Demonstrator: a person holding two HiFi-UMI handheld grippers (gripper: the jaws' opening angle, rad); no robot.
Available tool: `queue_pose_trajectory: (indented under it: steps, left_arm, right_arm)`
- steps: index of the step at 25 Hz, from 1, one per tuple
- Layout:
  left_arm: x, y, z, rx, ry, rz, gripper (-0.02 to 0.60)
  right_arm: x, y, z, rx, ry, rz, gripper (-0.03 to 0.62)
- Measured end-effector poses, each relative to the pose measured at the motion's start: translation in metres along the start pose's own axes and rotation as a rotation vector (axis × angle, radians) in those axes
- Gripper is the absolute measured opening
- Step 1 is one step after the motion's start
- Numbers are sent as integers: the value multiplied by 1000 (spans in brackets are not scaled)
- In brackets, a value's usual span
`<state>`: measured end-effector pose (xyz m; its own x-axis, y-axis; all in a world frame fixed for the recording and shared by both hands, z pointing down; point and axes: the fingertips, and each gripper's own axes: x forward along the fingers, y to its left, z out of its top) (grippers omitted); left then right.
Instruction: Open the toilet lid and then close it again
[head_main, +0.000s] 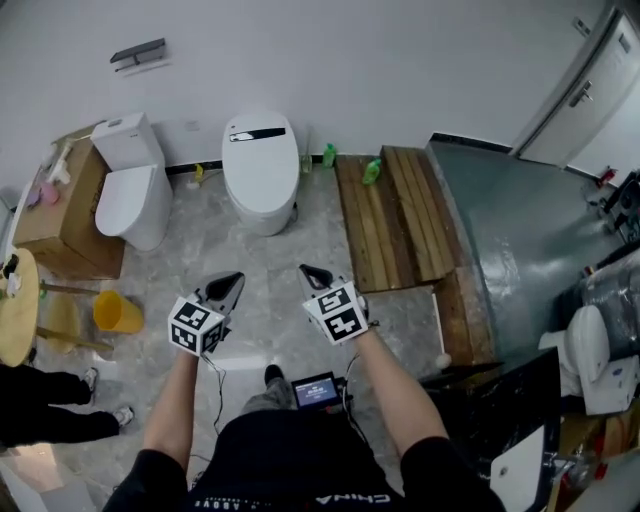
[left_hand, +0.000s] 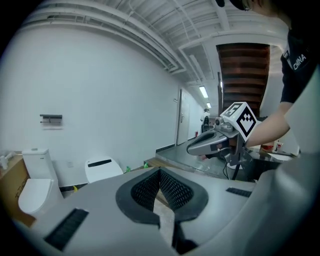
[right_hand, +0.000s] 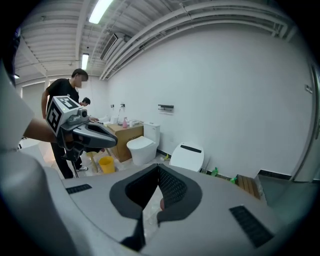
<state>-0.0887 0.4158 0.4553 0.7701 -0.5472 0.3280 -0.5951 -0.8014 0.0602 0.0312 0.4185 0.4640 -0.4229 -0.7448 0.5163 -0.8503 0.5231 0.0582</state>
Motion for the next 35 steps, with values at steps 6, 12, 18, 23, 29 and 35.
queue_pose_trajectory:
  steps: [6,12,18,23,29,35]
  left_arm:
    - [43,69,15,3,7,-23,8]
    - [111,130,26,8,27,-16,8]
    - [196,202,47,12,59,29,8]
    - [259,259,80,-23,65,78,8]
    - [310,309,119,-57,41,117,8]
    - [321,337,113,-59,80,138,8]
  right_arm:
    - [67,-43,30,14,18,-22,14]
    - [139,-105,51,24,12,-10,12]
    - [230,-183,79,37,0,54,13]
    - [287,-242,117,9,-6,113,12]
    - [336,-294,151,16,4,184,12]
    - [369,-300,164,29,-3,210,12]
